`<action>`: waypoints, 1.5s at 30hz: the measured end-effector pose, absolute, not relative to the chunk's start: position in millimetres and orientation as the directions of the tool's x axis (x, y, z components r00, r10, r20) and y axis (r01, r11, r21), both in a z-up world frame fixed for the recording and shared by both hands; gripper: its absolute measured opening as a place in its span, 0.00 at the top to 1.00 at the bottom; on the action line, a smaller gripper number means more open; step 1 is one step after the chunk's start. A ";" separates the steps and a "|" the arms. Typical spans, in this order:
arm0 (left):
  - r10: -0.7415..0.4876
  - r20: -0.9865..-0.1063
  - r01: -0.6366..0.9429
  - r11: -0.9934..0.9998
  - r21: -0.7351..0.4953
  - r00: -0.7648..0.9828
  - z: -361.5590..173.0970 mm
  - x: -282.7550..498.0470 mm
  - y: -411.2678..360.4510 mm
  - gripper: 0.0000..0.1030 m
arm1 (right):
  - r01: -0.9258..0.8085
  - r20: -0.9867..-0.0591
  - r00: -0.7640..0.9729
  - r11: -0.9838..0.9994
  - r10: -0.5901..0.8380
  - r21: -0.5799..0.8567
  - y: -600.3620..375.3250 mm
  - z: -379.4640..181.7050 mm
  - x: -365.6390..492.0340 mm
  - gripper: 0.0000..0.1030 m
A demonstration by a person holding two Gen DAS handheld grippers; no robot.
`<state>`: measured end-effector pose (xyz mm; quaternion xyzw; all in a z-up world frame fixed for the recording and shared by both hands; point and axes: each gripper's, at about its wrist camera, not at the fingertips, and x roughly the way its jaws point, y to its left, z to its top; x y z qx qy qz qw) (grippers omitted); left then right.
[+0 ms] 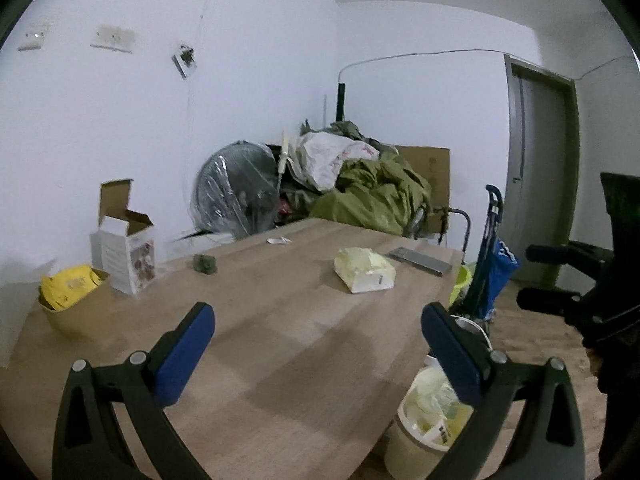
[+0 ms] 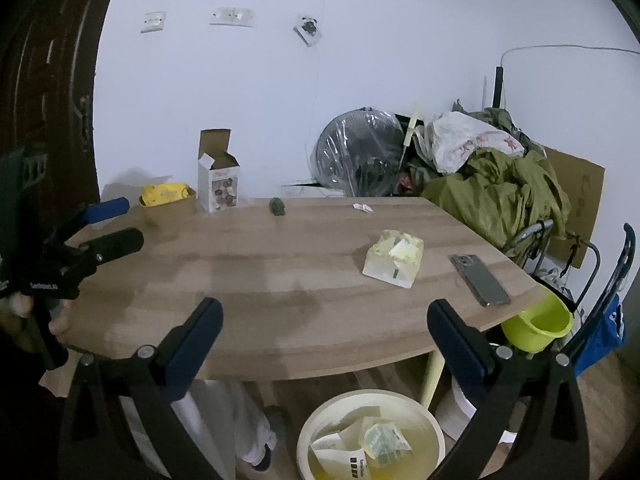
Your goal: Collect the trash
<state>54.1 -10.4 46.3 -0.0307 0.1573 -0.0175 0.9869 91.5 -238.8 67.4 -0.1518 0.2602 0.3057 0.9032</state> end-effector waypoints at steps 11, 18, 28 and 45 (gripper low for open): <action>-0.086 -0.334 0.065 0.995 -0.072 0.939 37.3 66.5 -18.2 0.00 | -0.613 -0.573 0.680 0.784 0.458 -0.100 -246.9 56.7 96.5 0.01; -0.086 -0.328 0.066 0.995 -0.071 0.941 37.6 66.2 -20.1 0.00 | -0.618 -0.578 0.675 0.780 0.459 -0.102 -245.7 56.4 94.3 0.01; -0.085 -0.331 0.063 0.995 -0.075 0.940 37.9 65.8 -17.7 0.00 | -0.624 -0.579 0.671 0.774 0.463 -0.104 -244.3 56.2 95.4 0.01; -0.091 -0.331 0.067 0.994 -0.083 0.939 39.4 64.4 -15.1 0.00 | -0.623 -0.580 0.671 0.775 0.463 -0.102 -244.3 56.2 95.4 0.01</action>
